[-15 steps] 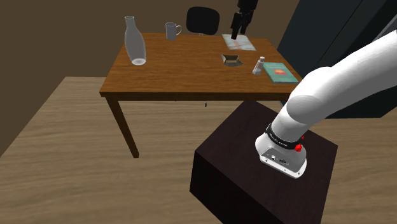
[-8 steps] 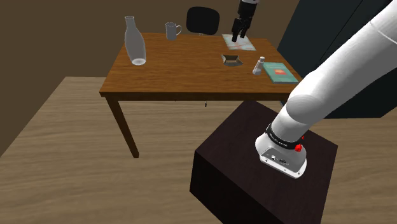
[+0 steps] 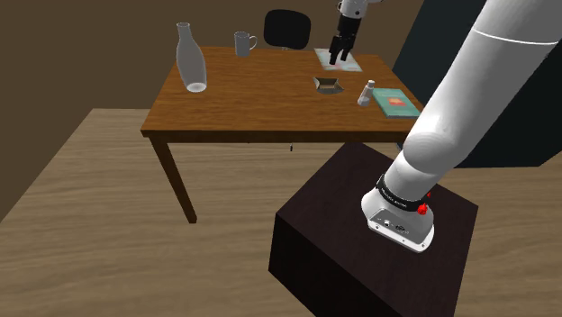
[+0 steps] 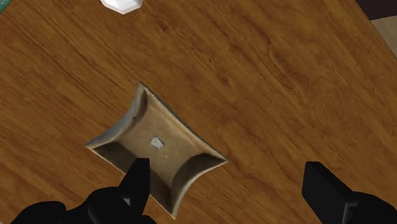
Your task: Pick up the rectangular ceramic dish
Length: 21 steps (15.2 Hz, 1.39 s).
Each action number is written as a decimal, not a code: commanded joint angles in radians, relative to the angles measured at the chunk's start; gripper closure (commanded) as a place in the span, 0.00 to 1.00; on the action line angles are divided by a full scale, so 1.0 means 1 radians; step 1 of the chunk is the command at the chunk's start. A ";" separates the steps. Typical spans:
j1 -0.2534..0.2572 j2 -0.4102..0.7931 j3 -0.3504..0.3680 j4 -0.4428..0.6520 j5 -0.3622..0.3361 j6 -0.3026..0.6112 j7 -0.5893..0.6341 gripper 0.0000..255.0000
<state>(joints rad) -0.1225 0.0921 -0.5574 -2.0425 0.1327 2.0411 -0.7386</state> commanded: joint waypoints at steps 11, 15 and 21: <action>-0.209 0.459 0.029 0.378 0.254 -0.058 -0.196 0.00; -0.215 0.487 0.040 0.365 0.270 -0.020 -0.209 0.00; -0.219 0.504 0.047 0.355 0.281 0.004 -0.217 1.00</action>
<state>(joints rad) -0.3413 0.5955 -0.5109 -1.6868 0.4135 2.0441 -0.9552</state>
